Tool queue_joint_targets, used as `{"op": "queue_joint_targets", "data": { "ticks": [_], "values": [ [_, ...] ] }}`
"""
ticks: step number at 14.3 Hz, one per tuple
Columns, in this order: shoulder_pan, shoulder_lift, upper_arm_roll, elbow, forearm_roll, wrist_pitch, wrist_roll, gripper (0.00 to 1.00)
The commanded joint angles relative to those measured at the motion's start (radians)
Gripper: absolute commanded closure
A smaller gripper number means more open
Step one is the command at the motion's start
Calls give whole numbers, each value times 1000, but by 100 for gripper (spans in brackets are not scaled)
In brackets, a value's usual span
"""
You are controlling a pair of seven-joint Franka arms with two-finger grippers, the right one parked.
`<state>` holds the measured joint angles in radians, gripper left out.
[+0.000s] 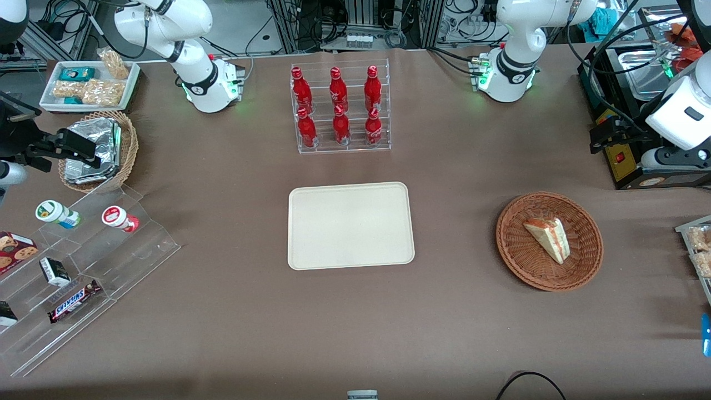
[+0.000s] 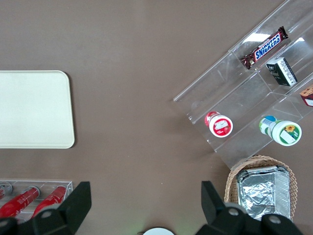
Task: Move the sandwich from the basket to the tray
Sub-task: 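Move the left gripper over the wicker basket holding the sandwich, then lower the open left gripper onto the wrapped sandwich and close it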
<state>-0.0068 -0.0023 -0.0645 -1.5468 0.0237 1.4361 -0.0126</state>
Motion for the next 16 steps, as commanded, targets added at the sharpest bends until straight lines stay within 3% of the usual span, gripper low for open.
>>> {"op": "queue_joint_targets", "data": {
  "ticks": [1,6,10,16],
  "values": [
    [2,8,-1,19,-1,-25,14,0],
    [7,30,0,-109,1,15,13,0],
    [39,24,2,-375,12,307,13,0],
    [93,53,3,-604,12,670,-59,0]
  ]
}}
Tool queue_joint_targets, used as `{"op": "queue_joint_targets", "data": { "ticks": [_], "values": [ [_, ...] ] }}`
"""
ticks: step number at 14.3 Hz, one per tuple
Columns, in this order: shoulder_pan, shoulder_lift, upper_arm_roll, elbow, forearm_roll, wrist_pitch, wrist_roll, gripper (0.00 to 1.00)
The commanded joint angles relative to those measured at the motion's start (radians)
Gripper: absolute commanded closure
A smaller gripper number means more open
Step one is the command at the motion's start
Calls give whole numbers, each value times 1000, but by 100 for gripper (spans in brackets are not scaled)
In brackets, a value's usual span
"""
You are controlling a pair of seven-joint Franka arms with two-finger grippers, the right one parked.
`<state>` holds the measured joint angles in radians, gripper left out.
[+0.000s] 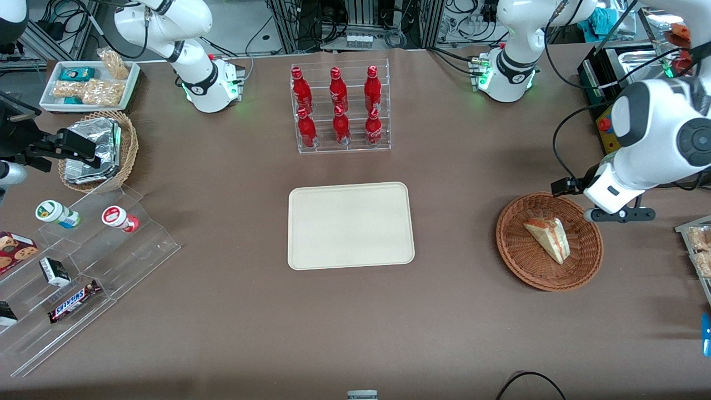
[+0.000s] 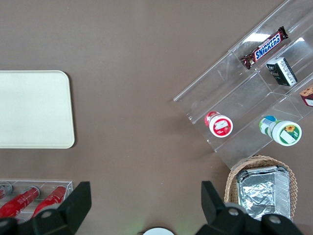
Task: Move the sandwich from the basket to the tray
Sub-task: 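Lower the open left gripper onto the wrapped sandwich and close it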
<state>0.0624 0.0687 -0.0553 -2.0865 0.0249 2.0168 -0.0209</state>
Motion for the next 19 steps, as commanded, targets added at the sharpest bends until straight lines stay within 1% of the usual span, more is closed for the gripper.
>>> {"op": "queue_joint_targets", "data": {
  "ticks": [1,3,6,8,12,17,18,19],
  "values": [
    [25,-7,-6,-69,10,108,-135,0],
    [25,19,-8,-61,7,128,-306,0],
    [22,49,-9,-63,6,210,-599,0],
    [19,74,-9,-67,7,269,-730,0],
    [14,140,-11,-67,7,387,-852,0],
    [-4,233,-12,-67,15,441,-841,0],
    [-4,240,-12,-70,15,436,-837,6],
    [-4,238,-12,-73,17,430,-837,34]
  ]
}}
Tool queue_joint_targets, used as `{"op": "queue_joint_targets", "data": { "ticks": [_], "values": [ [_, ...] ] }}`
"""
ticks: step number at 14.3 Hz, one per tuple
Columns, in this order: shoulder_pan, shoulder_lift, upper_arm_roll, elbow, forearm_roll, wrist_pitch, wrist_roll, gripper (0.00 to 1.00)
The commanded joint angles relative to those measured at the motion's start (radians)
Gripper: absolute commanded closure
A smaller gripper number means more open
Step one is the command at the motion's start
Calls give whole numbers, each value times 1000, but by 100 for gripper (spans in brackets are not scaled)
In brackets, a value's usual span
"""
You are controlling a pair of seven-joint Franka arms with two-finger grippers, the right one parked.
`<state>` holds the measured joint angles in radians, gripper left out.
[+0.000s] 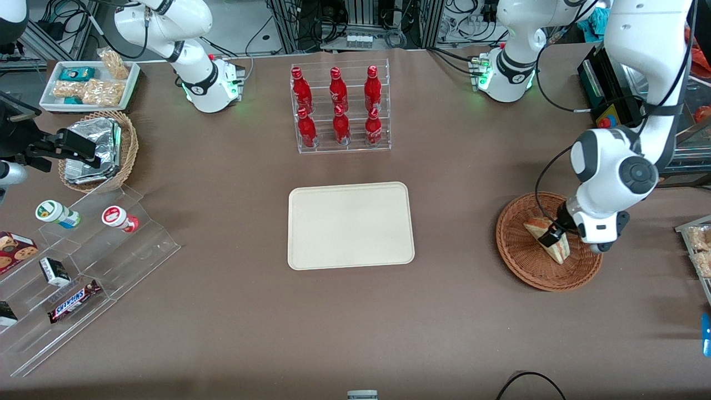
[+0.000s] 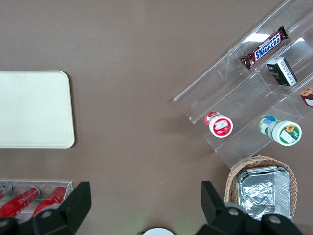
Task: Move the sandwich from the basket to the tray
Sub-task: 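Lower the open left gripper onto the wrapped sandwich and close it, then lift the sandwich and carry it with the left gripper over the tray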
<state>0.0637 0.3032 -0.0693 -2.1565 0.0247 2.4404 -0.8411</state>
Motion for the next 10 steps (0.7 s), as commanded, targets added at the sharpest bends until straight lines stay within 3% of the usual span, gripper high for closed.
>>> {"op": "queue_joint_targets", "data": {
  "ticks": [1,2,3,8,10],
  "values": [
    [-5,-5,2,-22,18,-3,-1,71],
    [-4,-18,2,-26,18,-10,43,88],
    [-2,-30,3,-25,17,-39,100,95],
    [-7,-90,0,50,18,-225,135,96],
    [-59,-114,-1,78,49,-311,139,96]
  ]
}}
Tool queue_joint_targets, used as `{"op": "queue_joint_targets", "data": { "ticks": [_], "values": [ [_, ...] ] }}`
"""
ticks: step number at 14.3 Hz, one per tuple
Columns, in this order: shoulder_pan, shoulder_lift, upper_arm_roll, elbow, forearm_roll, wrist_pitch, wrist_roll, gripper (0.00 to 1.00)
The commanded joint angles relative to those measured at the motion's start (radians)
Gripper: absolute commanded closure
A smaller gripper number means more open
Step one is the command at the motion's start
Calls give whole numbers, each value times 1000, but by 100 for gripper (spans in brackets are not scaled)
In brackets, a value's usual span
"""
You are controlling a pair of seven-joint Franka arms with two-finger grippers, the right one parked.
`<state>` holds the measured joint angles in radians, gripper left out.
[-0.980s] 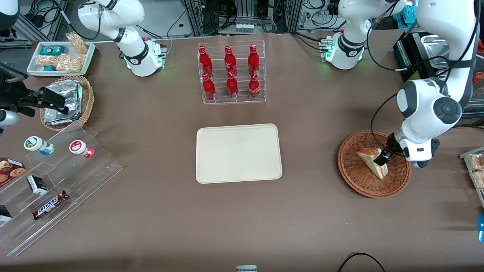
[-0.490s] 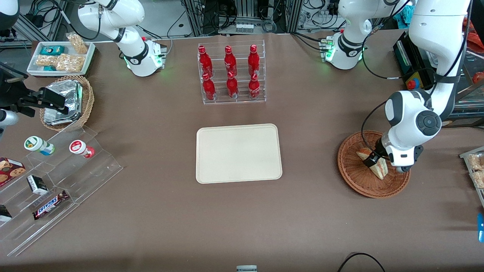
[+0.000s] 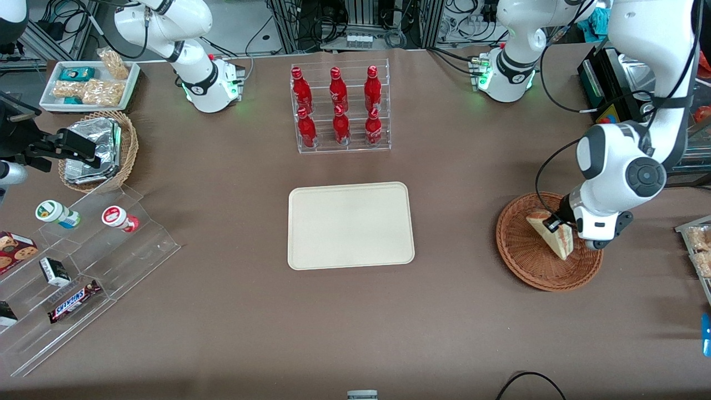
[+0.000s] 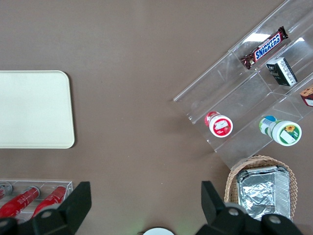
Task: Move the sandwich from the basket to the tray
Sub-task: 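Lift the sandwich and carry it with the left gripper over the tray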
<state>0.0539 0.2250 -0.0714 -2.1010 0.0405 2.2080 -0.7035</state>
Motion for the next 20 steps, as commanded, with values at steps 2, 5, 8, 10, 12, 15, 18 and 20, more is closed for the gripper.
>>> {"op": "queue_joint_targets", "data": {
  "ticks": [2,5,8,10,12,15,18,20],
  "values": [
    [-126,-45,1,56,45,-138,10,96],
    [-212,3,-48,174,21,-218,284,96],
    [-360,88,-56,281,-31,-225,182,99],
    [-443,150,-57,341,-33,-185,75,99],
    [-534,232,-57,416,-33,-130,-42,99],
    [-646,362,-57,556,-28,-88,-190,100],
    [-715,471,-57,685,-25,-87,-258,100],
    [-772,502,-56,693,-22,-18,-274,100]
  ]
}}
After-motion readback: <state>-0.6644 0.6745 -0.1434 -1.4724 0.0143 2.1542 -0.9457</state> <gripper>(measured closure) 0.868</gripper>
